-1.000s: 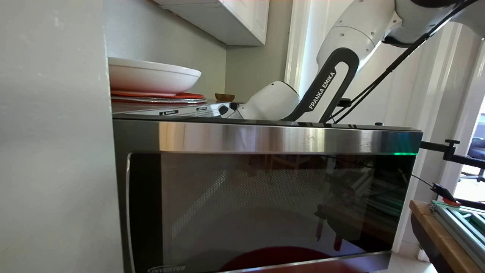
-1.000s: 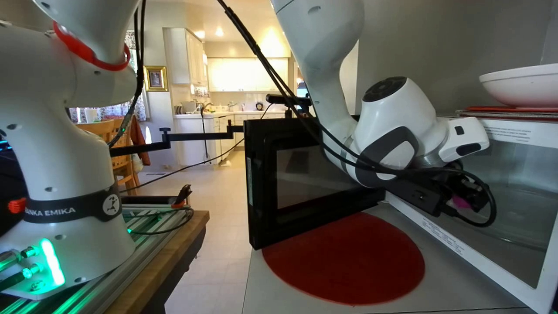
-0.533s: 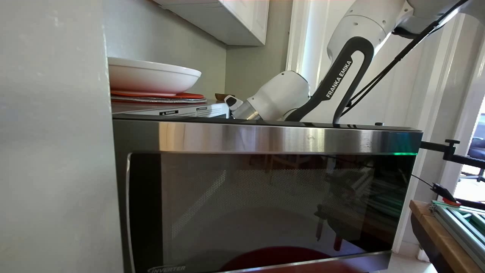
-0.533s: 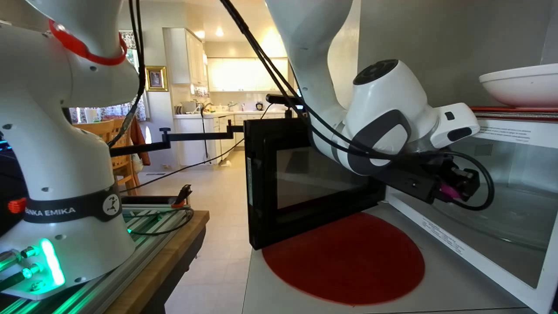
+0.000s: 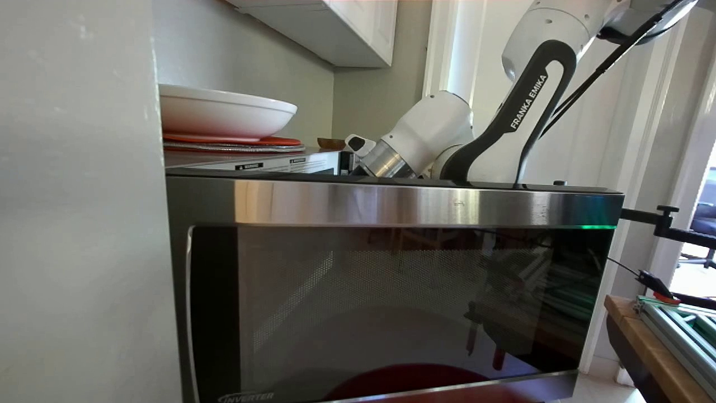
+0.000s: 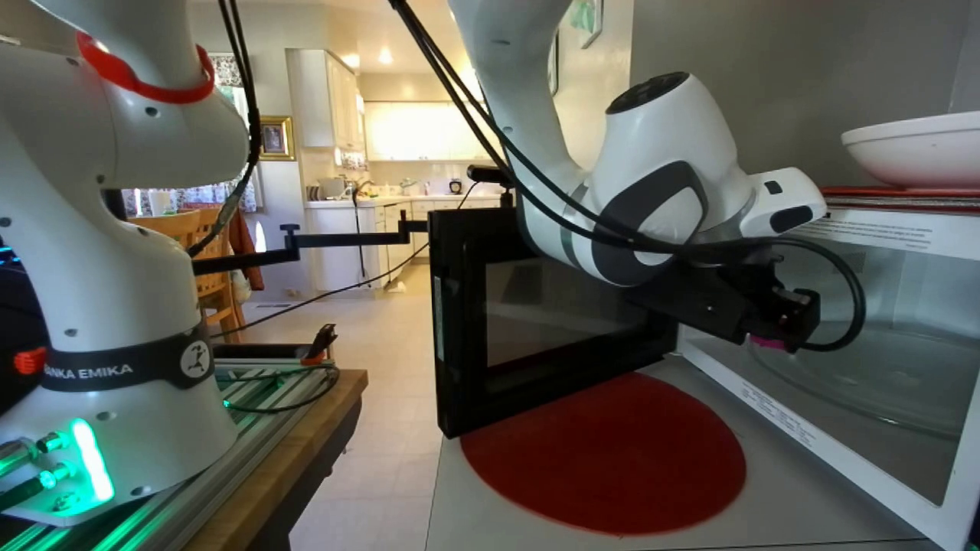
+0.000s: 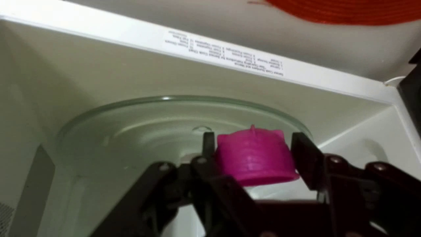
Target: Take the pink vessel out of the microwave and put it on the countertop.
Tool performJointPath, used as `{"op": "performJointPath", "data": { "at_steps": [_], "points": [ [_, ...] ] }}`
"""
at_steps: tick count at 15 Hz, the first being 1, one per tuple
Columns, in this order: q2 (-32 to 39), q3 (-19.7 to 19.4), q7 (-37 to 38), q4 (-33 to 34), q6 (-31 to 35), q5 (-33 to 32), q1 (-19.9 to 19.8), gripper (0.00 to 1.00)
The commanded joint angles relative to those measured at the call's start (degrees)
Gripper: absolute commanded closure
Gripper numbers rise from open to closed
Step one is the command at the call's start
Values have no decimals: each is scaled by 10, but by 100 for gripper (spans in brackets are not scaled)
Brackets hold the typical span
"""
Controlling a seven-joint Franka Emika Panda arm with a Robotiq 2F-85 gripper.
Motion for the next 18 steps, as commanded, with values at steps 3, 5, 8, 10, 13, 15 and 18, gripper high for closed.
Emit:
{"op": "performJointPath", "data": {
  "at_steps": [3, 5, 8, 10, 13, 15, 18],
  "points": [
    [-28, 147, -27, -59, -141, -37, -156, 65],
    [-35, 183, -45, -70, -176, -32, -198, 65],
    [-30, 181, -38, -60, -181, -29, -196, 40],
    [-32, 192, -43, -64, -188, -29, -208, 40],
    [-32, 194, -43, -65, -192, -29, -208, 40],
    [-32, 197, -46, -68, -199, -29, -211, 65],
    [-63, 168, -107, -88, -214, 53, -179, 65]
  ]
}}
